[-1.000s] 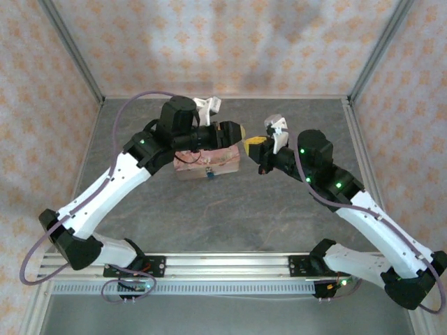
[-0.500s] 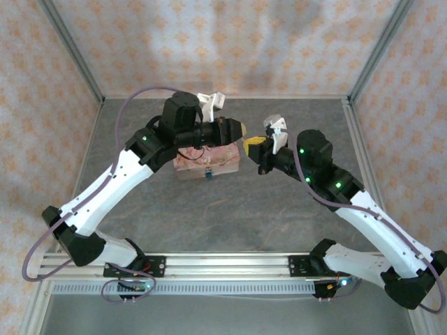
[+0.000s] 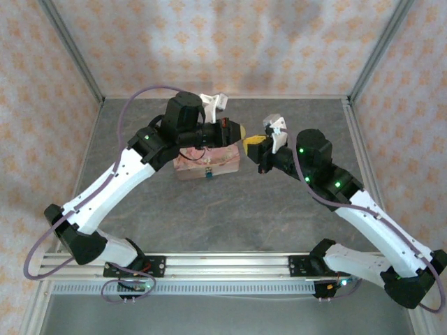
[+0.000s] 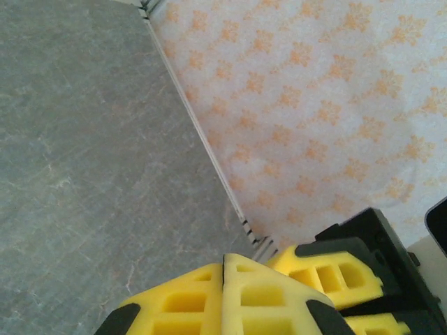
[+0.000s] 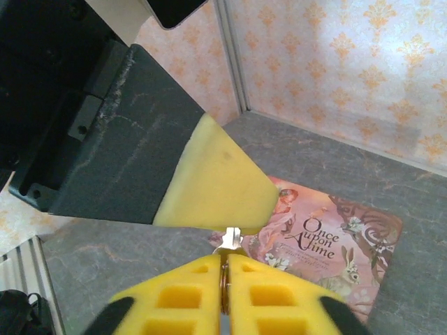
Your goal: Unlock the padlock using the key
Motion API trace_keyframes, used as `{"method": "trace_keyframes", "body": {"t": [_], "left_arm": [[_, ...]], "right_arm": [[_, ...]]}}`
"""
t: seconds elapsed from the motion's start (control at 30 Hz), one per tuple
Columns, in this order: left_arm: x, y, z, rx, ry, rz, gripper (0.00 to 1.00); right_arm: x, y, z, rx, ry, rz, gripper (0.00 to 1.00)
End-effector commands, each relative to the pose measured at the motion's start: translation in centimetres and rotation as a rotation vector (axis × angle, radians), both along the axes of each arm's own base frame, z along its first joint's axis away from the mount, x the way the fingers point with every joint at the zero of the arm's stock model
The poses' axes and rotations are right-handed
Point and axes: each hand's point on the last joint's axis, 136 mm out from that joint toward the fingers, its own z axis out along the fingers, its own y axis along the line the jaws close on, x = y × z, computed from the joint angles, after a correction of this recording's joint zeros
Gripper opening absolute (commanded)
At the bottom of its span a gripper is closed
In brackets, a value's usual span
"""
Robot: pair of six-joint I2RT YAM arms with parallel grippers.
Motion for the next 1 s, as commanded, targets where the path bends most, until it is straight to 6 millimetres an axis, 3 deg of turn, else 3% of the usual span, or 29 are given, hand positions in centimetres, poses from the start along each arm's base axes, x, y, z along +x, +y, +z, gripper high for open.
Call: {"method": "trace_keyframes", "body": {"t": [0.0,0.07,0.2,0.4,0.53,0.6,0.63,0.7,0.9,0.97], "left_arm": [[-0.1,0.3,1.0,0.026,-0.053,0.001,0.00],[0.1,0.9,0.7,0.065,-0.083,0.021,0.00],[0.9,2.1,0.1,0.169,-0.132,0.060,0.00],[2.1,2.3,-0.3,0.225,-0.188,0.083,0.00],[2.6,2.4,-0.2,0.222,-0.211,0.101,0.00],[2.9,2.6,-0.2,0.227,-0.220,0.113,0.00],[3.0,2.7,-0.3,0.231,-0.223,0.119,0.00],[3.2,2.9,-0.4,0.241,-0.221,0.133,0.00],[3.5,3.1,-0.4,0.204,-0.221,0.149,0.00],[3.5,3.1,-0.1,0.156,-0.222,0.148,0.00]], "right_arm": [[0.6,-0.5,1.4,0.039,-0.005,-0.055,0.40],[1.1,-1.0,0.6,0.050,0.029,-0.102,0.50],[2.3,-0.8,-1.9,0.115,0.148,-0.121,0.47],[5.4,-1.9,-2.6,0.370,0.277,-0.164,0.48],[8.3,-4.0,-4.2,0.499,0.266,-0.320,0.65],[9.6,-5.1,-5.1,0.525,0.344,-0.377,0.73],[10.3,-5.3,-5.9,0.516,0.429,-0.388,0.74],[11.0,-4.9,-6.7,0.464,0.546,-0.382,0.64],[10.5,-3.7,-4.6,0.624,0.489,-0.218,0.66],[9.6,-2.9,-2.9,0.705,0.458,-0.106,0.64]]}}
